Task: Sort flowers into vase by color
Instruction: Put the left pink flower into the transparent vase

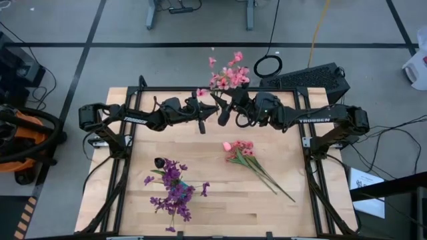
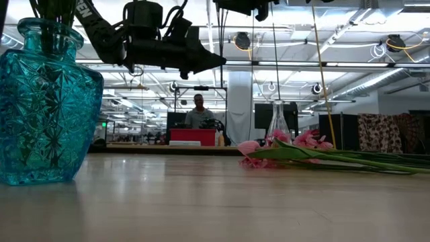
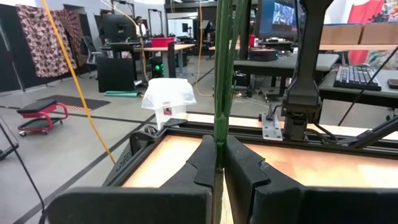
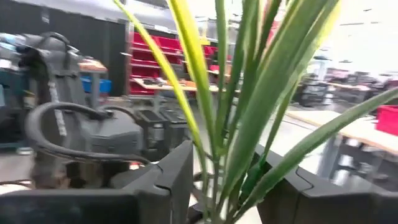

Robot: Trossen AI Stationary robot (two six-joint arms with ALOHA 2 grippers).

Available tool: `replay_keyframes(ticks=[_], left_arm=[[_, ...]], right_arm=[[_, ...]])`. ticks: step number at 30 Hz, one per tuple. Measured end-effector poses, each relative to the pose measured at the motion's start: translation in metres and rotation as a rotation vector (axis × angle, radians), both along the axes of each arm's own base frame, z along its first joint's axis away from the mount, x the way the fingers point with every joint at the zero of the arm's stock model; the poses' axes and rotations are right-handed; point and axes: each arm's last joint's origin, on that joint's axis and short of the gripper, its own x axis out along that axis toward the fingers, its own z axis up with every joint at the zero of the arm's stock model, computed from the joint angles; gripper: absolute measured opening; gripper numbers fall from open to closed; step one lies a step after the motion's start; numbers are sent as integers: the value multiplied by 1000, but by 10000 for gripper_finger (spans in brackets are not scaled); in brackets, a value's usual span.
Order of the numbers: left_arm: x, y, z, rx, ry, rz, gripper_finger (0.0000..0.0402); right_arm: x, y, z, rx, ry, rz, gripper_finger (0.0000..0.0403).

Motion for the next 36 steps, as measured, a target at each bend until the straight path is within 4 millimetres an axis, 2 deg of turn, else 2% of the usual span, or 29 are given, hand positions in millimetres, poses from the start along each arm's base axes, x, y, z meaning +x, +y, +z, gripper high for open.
replay_keyframes(ticks=[4,13,21,23,26,32,36], left_arm=[[0,0,0,-5,-2,5,20],[0,0,0,-23,-2,5,20],[0,0,-1,-25,4,-9,33],[0,-1,-1,-26,7,-18,59],[0,-1,-2,-31,17,-35,118],[0,-1,-5,-63,38,-34,249],[0,-1,-6,-70,56,-34,297]], right_arm=[[-1,3,0,-28,22,-74,122],[0,4,0,-29,22,-67,83],[0,8,0,-39,25,-54,7],[-1,8,0,-37,33,-50,7],[-8,8,4,-37,69,-52,3],[-42,7,21,-9,152,-116,1],[-63,1,25,38,157,-145,1]])
